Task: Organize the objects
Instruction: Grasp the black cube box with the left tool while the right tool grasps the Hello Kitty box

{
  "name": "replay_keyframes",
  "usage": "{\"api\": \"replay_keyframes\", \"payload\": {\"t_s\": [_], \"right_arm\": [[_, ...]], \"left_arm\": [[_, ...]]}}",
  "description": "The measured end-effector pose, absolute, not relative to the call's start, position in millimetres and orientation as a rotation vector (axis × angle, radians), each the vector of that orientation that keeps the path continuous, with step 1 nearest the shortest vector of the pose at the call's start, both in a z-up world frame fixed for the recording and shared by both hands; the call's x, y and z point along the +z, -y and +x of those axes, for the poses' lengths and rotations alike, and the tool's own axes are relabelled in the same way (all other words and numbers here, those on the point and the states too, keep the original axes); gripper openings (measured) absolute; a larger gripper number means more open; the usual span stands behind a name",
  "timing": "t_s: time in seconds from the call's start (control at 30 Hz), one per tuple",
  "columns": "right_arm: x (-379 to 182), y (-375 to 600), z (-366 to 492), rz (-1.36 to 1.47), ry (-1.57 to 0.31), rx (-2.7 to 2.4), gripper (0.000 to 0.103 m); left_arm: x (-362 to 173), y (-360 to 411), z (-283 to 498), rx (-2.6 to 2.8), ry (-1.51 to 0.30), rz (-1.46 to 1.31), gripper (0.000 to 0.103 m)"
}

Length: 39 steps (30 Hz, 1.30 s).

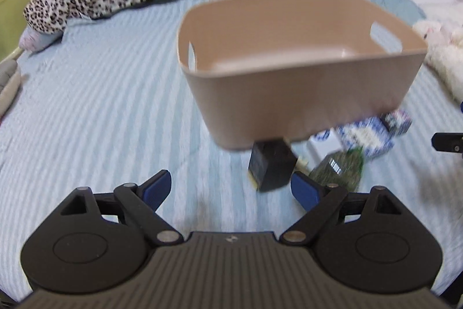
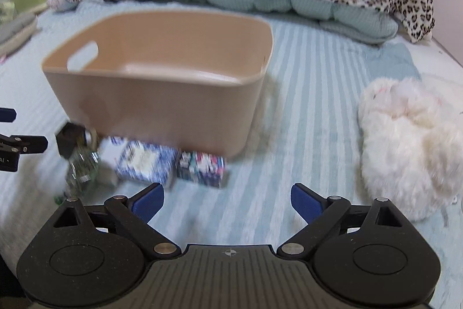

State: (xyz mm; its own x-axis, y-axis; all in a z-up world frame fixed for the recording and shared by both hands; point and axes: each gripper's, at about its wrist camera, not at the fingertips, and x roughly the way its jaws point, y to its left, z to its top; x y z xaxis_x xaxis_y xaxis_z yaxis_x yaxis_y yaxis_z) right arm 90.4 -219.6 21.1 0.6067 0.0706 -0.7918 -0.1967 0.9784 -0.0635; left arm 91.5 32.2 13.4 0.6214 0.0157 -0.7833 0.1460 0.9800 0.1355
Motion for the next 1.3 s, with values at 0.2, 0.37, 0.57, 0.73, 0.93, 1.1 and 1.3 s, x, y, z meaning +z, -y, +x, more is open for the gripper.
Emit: {"api": "replay_keyframes", "payload": {"t_s": [0.2,0.37,0.57,0.73,0.93,1.1,1.3], "right_arm": [[-4,219,97,-0.175,-0.966,0.142,0.096],[-18,216,106,-0.2,-1.0,0.14,0.096],[-30,206,116,-0.233,-0.998,0.153,0.096],[-37,199,128,-0.254,-0.983,0.156,0.096],[-41,204,147,-0.177,-0.969,0.134,0.096],[-44,203,146,-0.169,-0.963,0.142,0.094],[-41,194,141,-0.175,-0.933,0.18,0.09]], "left_arm": [[-14,-33,103,-0.101,-0.968,0.208,0.09],[-29,-32,111,-0.111,-0.996,0.213,0.09],[-27,-35,123,-0.121,-0.974,0.145,0.09],[-26,-31,129,-0.138,-0.959,0.108,0.09],[-28,-34,143,-0.097,-0.939,0.09,0.09],[-29,-44,144,-0.13,-0.963,0.025,0.077],[-30,-48,144,-0.162,-0.98,0.008,0.059]]}}
